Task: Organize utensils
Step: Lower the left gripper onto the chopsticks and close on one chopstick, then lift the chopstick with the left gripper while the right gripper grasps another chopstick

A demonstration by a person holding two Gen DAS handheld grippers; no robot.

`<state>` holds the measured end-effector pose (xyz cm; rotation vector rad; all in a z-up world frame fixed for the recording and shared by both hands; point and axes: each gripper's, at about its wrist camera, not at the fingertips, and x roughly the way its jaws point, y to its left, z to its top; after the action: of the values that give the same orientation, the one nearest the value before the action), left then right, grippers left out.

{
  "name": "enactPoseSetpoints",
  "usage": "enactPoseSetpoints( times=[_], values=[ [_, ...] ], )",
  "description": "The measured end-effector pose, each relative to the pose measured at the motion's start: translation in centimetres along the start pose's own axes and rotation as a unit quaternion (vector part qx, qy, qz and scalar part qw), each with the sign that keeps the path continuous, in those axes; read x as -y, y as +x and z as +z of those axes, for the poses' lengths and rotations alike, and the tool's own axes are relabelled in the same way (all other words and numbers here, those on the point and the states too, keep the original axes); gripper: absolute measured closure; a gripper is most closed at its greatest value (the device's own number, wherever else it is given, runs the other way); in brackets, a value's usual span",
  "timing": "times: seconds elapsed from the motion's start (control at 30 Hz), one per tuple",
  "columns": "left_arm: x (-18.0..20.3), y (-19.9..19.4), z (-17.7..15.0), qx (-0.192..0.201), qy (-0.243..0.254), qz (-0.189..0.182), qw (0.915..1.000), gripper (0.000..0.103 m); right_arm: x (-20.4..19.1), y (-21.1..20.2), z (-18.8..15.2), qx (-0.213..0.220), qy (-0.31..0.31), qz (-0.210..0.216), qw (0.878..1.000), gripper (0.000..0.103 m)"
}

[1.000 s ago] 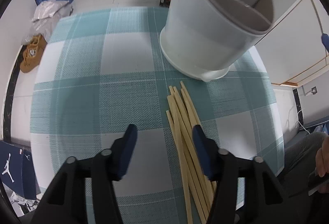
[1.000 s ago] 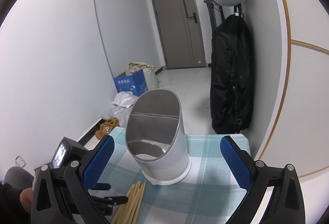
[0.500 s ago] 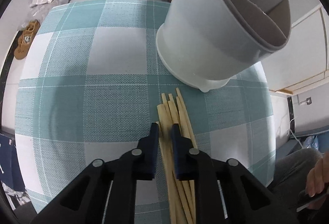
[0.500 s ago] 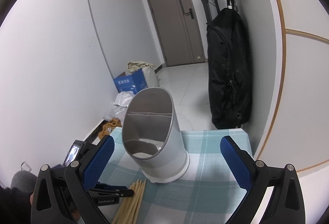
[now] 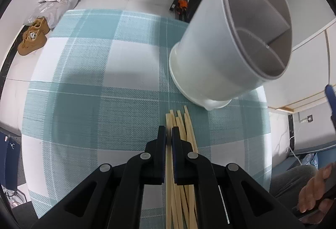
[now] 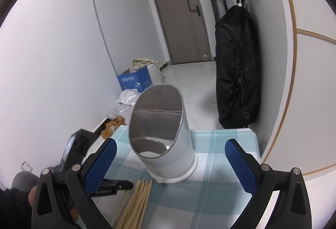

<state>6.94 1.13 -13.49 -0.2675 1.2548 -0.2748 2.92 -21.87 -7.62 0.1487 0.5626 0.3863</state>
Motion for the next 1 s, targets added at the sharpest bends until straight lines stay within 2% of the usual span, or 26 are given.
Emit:
enactPoseSetpoints(
  times=[0.13,0.3,0.43,0.53,0.63,0.7,0.83,1.0],
  values=[
    [-0.3,-1.2,-0.2,0.021,-0.010,-0.007,0.9997,0.102,-0.5,0.5,-0.4,-0.019,0.004,0.013,1.000,0.000],
    [-0.7,-2.7,0.2,0.057,-0.017,-0.010,0.9982,0.102,-1.2,1.8,-1.3,-0.062,0.008,0.034,0.997,0.001],
    [-1.0,-3.7,0.2,0.085,-0.026,-0.023,0.9958,0.102,-1.9,2.9,-2.3,-0.102,0.009,0.054,0.993,0.011],
    [-1.2,-4.5,0.1,0.103,-0.030,-0.032,0.9937,0.102,-2.5,4.2,-3.4,-0.140,0.014,0.063,0.988,0.023],
    [-1.7,-5.4,0.1,0.120,-0.031,-0.036,0.9916,0.102,-2.8,6.2,-4.7,-0.191,0.032,0.072,0.978,0.036],
    [-2.0,-6.0,0.2,0.132,-0.029,-0.042,0.9899,0.102,-3.1,7.8,-5.8,-0.231,0.040,0.073,0.969,0.050],
    [-2.6,-6.7,0.2,0.142,-0.028,-0.051,0.9882,0.102,-3.6,10.0,-7.0,-0.275,0.046,0.056,0.959,0.058],
    [-3.5,-7.2,0.2,0.149,-0.032,-0.058,0.9866,0.102,-4.0,12.4,-7.5,-0.302,0.048,0.036,0.952,0.068]
  ],
)
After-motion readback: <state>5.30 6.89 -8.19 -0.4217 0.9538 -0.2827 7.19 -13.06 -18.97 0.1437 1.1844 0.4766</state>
